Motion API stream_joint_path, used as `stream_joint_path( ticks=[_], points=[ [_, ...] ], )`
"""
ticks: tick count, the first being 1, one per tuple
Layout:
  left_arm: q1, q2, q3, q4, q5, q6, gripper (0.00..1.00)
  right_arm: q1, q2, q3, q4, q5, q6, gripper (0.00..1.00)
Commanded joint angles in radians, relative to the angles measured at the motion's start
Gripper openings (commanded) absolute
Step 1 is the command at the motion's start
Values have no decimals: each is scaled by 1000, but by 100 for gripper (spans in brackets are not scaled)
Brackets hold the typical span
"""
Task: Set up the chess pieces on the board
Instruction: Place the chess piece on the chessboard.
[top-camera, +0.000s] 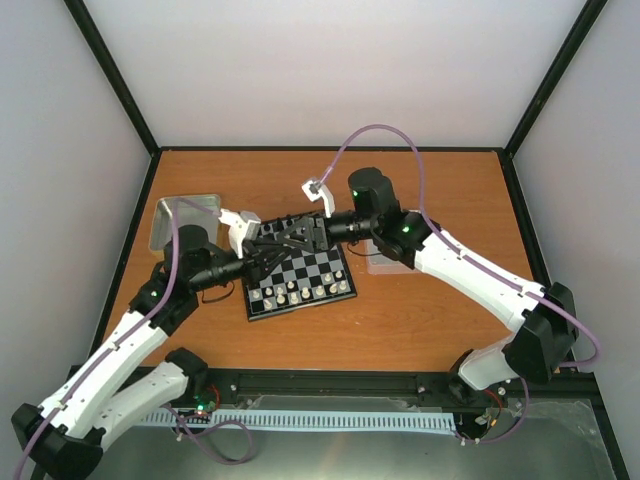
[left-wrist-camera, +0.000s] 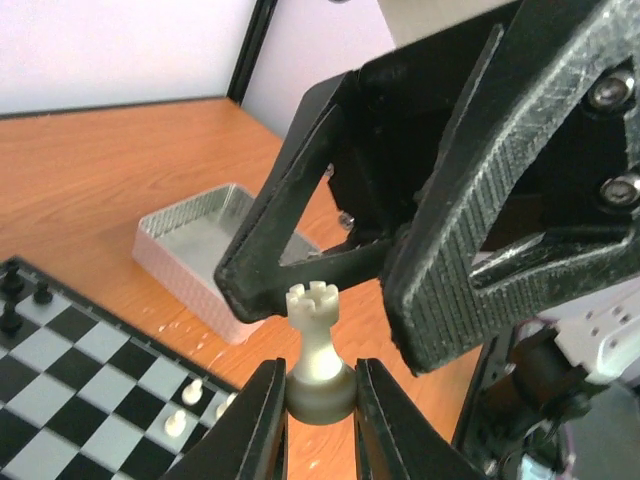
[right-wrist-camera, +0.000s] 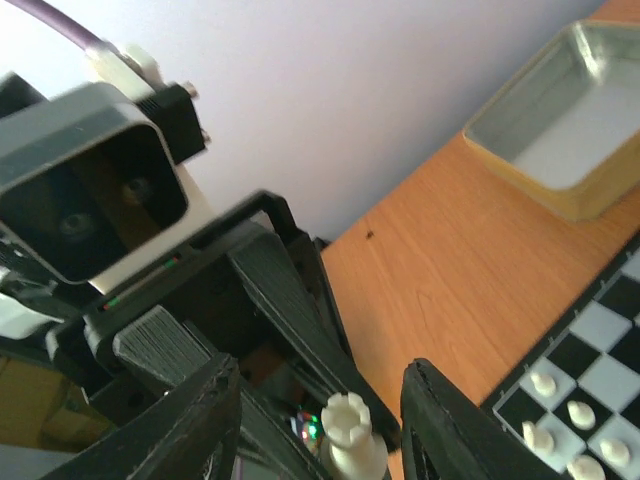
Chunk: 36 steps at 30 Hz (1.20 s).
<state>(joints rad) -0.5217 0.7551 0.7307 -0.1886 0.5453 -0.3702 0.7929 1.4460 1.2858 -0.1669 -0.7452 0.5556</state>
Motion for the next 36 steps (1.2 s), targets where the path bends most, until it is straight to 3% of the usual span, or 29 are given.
stream_joint_path(
  ticks=[1,13,20,23,29,36],
  points=[
    [8,12,53,-184,-3,189,6,8,-18,7,-171,-20,-105,45],
    [8,29,89,-223,104,275,5,7,34,32,-205,-57,-103,32],
    [8,23,85,-245,66,290,5,8,41,32,-194,-97,-99,8],
    [8,17,92,-257,20,286,5,8,39,28,-211,-86,-114,9],
    [8,21,107,-279,15,302,4,8,47,25,-231,-111,-139,20],
    [7,16,104,-280,53,312,3,9,40,35,-215,-107,-134,15]
  ],
)
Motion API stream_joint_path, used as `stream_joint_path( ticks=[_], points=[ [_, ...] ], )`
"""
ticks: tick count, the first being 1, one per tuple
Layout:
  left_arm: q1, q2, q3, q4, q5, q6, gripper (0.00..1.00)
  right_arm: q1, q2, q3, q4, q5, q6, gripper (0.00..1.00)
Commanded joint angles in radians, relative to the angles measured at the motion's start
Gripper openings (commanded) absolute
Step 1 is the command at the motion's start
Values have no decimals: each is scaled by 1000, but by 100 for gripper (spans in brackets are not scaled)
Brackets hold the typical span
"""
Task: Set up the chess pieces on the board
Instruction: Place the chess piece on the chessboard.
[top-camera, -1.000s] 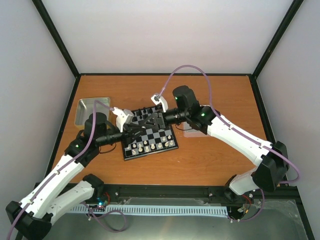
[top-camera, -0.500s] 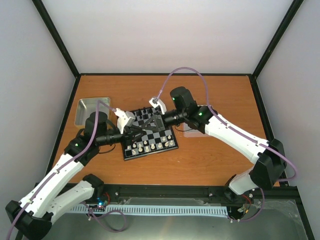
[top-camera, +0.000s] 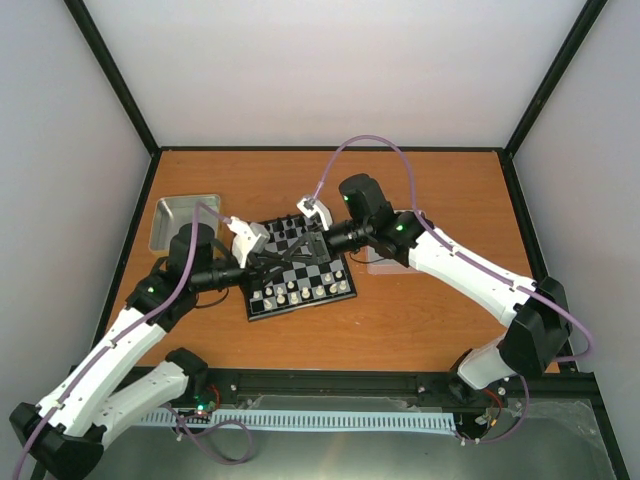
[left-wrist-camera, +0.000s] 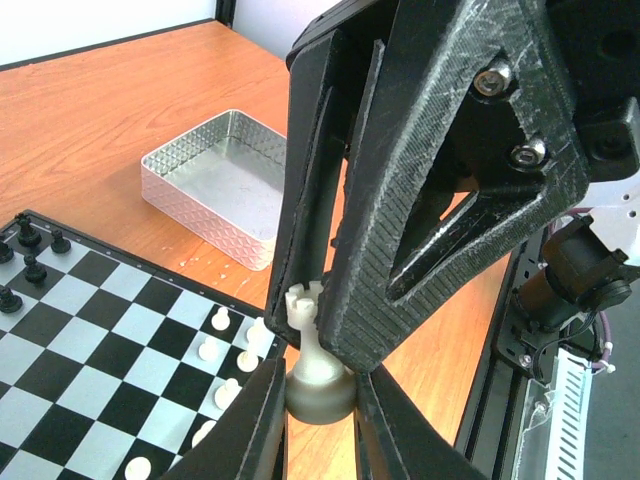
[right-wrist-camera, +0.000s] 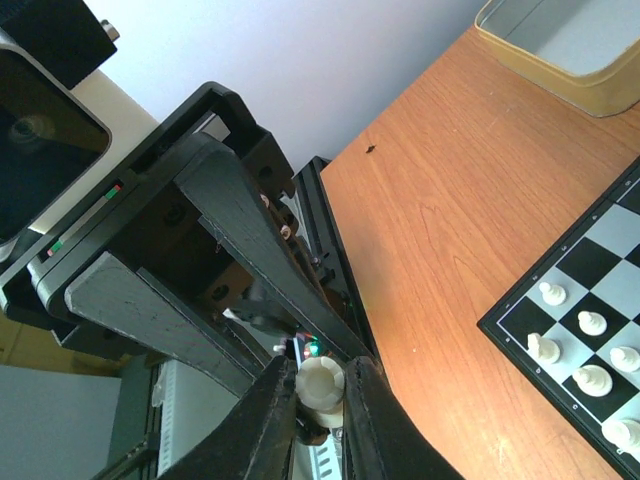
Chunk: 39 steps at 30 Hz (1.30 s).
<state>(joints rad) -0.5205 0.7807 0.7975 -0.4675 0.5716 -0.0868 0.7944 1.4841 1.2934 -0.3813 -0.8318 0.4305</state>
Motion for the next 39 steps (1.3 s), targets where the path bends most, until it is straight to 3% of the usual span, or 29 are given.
stream_joint_path(
  ticks=[1,7,10,11,15,19,24,27,32,39],
  points=[
    [6,-10,36,2,31,27,3,6,5,32,-3,-19,-11,14],
    [7,-14,34,5,22,20,6,6,21,37,-9,9,-28,3],
    [7,-35,41,7,-10,-13,55,6,16,22,-7,95,-49,3],
    [6,-47,42,9,-23,-25,65,6,9,3,9,140,-58,3],
    [5,-142,45,-5,-144,-79,78,32,-13,-81,90,332,-117,3],
    [7,-238,105,-44,-356,-155,81,105,2,-168,203,508,-181,3],
    [8,-312,253,-95,-651,-281,84,289,71,-204,299,773,-303,3],
    [7,-325,315,-134,-763,-324,85,350,140,-206,350,807,-316,3],
    [5,-315,357,-172,-805,-353,85,433,275,-165,365,900,-370,3],
    [7,-310,342,-172,-804,-350,85,450,392,-92,360,958,-389,3]
  ],
)
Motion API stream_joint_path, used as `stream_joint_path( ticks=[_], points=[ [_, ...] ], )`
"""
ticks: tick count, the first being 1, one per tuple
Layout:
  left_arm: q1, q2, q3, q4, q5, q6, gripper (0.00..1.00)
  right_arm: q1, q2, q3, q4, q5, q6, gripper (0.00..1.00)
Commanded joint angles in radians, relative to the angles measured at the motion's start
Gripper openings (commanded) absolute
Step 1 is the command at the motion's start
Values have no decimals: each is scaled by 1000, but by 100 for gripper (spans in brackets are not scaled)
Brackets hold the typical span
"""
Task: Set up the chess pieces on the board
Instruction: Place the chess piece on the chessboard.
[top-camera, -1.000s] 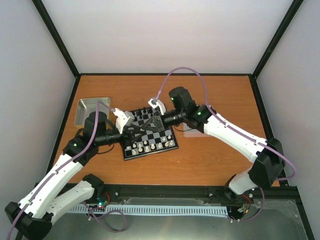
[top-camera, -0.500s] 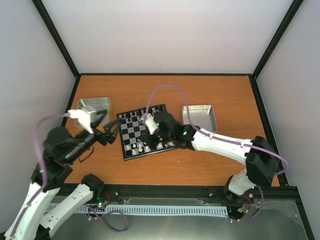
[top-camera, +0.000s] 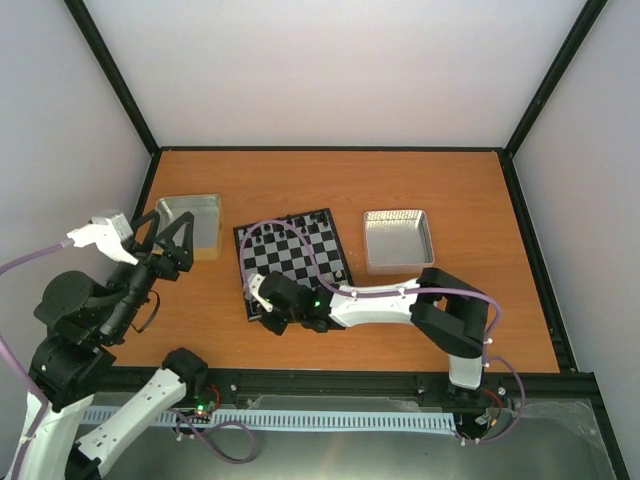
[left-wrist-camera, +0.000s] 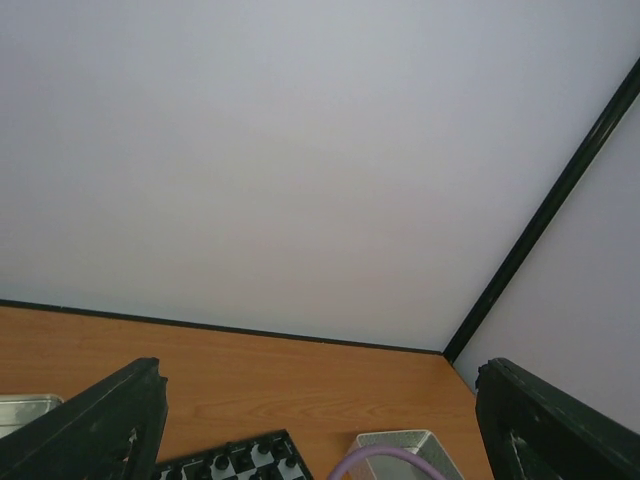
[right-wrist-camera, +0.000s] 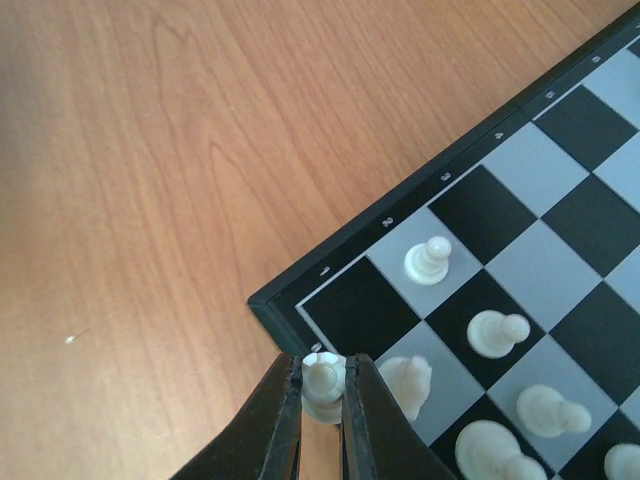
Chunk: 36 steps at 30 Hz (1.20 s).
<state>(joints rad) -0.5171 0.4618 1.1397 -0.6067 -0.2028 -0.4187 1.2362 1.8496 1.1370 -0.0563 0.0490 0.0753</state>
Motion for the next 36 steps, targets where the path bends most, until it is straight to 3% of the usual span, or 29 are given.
stream_joint_path(
  ticks=[1,26,36],
  points=[
    [3,8,-1,-34,-31,-16,86,9,38,74,27,78,-34,3],
    [3,-13,-30,-47,-50,-24,86,36,190,185,-83,168,-38,3],
    [3,-17,-35,-53,-45,-25,87,35,177,197,-99,156,-28,16]
  ],
)
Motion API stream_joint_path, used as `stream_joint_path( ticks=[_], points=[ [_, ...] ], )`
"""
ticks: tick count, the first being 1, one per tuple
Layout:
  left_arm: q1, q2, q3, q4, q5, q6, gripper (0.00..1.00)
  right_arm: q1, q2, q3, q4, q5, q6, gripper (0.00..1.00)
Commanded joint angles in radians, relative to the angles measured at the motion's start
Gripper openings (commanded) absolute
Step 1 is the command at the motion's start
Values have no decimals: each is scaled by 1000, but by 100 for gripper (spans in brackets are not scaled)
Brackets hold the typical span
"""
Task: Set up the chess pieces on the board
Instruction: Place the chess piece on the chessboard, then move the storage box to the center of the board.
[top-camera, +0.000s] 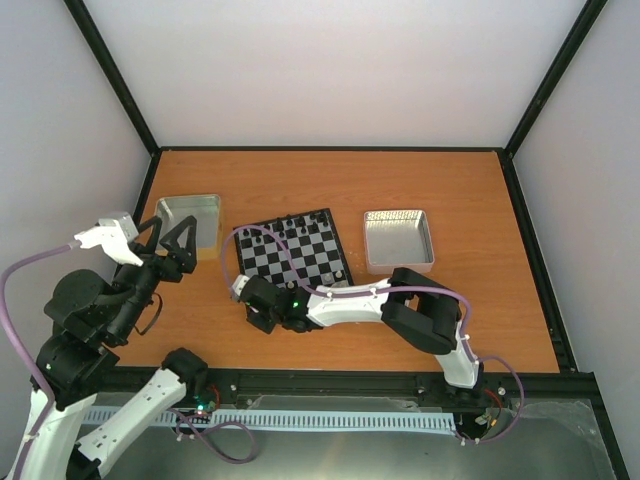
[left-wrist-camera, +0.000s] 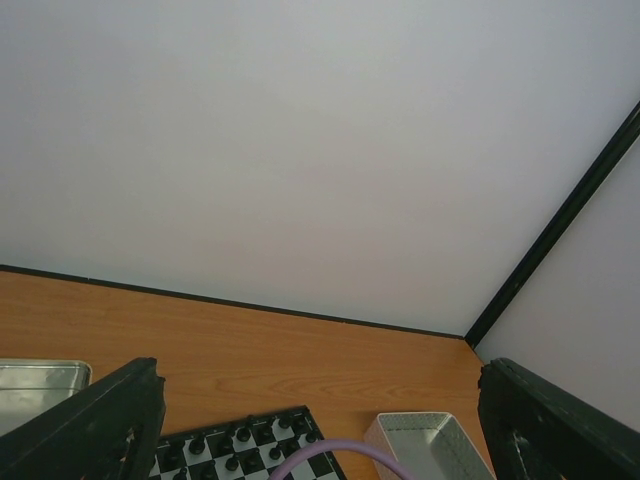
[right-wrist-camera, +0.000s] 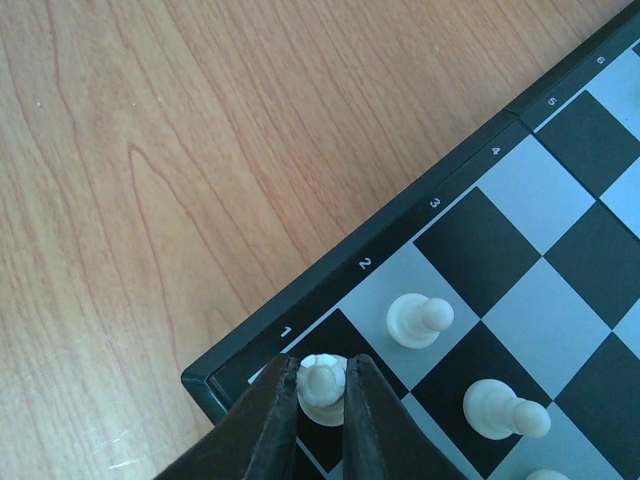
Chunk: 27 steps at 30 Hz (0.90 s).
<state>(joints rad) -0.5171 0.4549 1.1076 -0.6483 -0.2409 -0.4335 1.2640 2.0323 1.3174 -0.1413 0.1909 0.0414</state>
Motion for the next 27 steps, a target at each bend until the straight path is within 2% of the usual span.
stream_joint_path(
  ticks=[1,17,22,27],
  points=[
    [3,-9,-4,-13,-7,-10,87,8,-13,17,-15,19,6,17],
    [3,-11,21,-1,-26,-10,88,-3,-213,8,-23,42,89,38],
    [3,-10,-3,-2,-22,-15,88,-92,-344,-83,-52,51,210,44],
    [3,-21,-88,1,4,-34,91,-254,-537,-202,-188,87,332,48]
  ],
)
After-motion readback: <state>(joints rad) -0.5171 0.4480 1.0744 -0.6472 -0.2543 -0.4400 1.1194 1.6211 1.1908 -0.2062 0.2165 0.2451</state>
